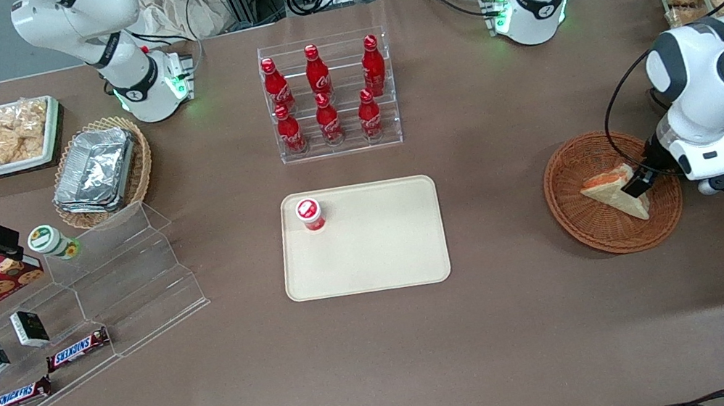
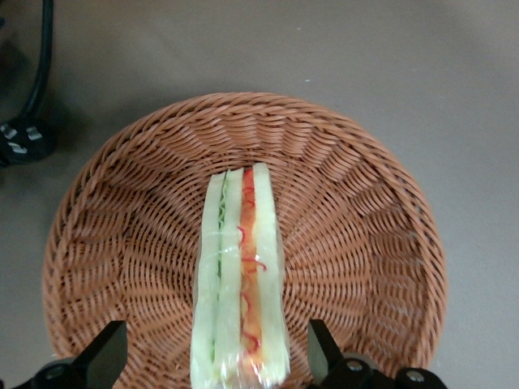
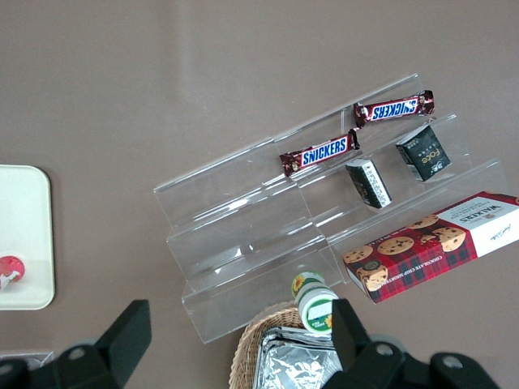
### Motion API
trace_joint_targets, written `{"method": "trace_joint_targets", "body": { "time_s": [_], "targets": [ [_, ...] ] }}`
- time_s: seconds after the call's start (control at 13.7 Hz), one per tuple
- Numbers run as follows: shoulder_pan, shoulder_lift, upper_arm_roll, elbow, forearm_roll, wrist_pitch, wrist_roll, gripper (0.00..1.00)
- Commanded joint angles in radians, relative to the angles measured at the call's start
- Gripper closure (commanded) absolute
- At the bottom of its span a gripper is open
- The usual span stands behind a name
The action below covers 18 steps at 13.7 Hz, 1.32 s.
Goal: Place sandwich from basket to tray
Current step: 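Close the left gripper on the triangular sandwich and lift it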
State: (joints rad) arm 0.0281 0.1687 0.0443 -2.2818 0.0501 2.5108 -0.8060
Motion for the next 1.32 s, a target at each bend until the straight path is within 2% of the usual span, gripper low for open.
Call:
{"method": "trace_joint_targets", "body": {
  "time_s": [0.0,0.22,0.29,0.37,0.44,0.8,1.02,1.24],
  "targets": [
    [0.0,0.034,-0.003,-0.016,0.005,0.054,-0.068,0.0],
    [-0.002,0.078,-0.004,-0.048,0.001,0.152,-0.103,0.0],
    [-0.005,0.095,-0.006,-0.044,0.001,0.158,-0.119,0.07],
    [-0.011,0.104,-0.009,-0.041,-0.001,0.16,-0.134,0.47],
    [-0.014,0.11,-0.017,-0.042,-0.001,0.172,-0.153,0.99],
    [-0.016,0.072,-0.044,0.002,0.014,0.116,-0.122,1.0],
    [-0.017,0.06,-0.058,0.187,0.014,-0.215,-0.039,1.0],
    [-0.017,0.049,-0.116,0.384,0.013,-0.48,0.071,1.0]
  ]
}}
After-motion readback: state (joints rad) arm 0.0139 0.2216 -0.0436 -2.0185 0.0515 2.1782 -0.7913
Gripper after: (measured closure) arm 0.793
